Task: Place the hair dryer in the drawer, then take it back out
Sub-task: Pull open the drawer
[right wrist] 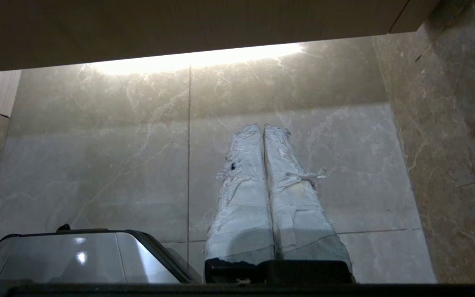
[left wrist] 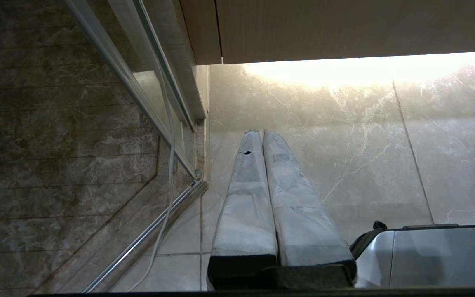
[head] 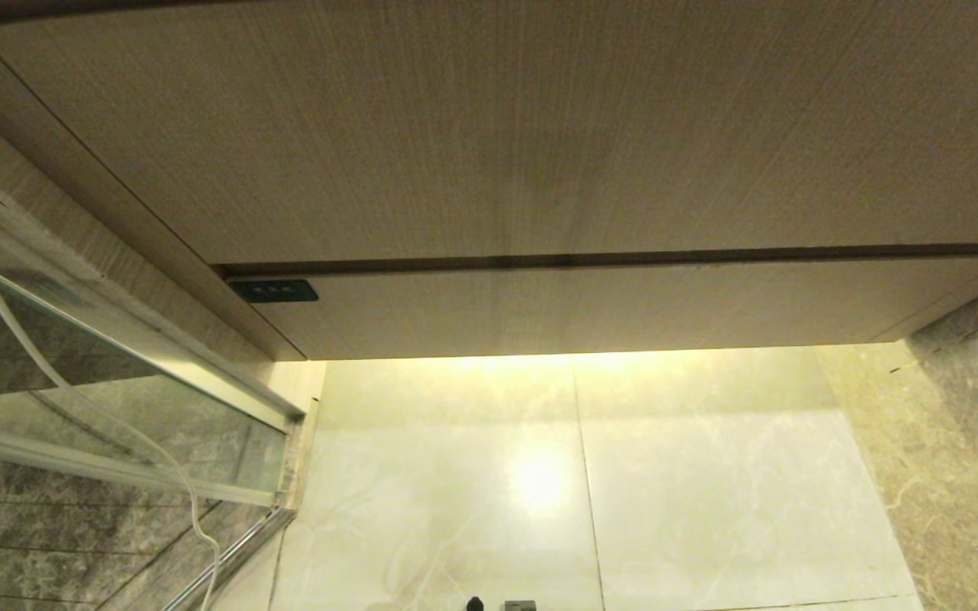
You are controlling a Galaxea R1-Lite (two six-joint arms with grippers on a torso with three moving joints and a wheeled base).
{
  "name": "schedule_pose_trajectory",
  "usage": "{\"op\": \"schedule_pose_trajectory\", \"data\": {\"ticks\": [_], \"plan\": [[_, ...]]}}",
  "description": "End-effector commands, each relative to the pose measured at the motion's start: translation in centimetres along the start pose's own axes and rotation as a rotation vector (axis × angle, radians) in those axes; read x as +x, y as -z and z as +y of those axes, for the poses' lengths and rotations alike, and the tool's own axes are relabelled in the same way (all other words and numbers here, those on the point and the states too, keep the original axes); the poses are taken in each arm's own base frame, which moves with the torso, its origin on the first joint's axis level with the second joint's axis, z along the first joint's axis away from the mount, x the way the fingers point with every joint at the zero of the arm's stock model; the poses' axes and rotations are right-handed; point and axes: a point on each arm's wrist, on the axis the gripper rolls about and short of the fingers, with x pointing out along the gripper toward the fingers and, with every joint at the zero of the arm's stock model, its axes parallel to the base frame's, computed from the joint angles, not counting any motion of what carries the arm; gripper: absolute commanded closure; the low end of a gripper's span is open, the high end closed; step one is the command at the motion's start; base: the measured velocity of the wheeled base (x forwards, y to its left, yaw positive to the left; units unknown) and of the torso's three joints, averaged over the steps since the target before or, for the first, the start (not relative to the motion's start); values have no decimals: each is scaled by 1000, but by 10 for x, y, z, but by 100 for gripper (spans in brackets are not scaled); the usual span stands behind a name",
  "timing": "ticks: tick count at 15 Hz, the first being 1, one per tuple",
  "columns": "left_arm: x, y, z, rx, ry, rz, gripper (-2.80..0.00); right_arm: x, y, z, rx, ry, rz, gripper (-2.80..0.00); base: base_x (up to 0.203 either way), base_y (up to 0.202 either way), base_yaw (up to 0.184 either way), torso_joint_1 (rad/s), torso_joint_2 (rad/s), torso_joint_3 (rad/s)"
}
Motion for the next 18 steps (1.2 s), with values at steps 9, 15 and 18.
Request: {"op": "schedule_pose_trajectory", "data": {"ticks": [9,15,18], "plan": [[0,0,0,0,0,1,0,0,0,0,-9,3,2,0,0,0,0,0,0,0],[0,0,0,0,0,1,0,-24,-62,5,-31,-85,-43,0,0,0,0,0,0,0],[0,0,0,0,0,1,0,-36,-130,9,-42,-143,77,0,0,0,0,0,0,0]]}}
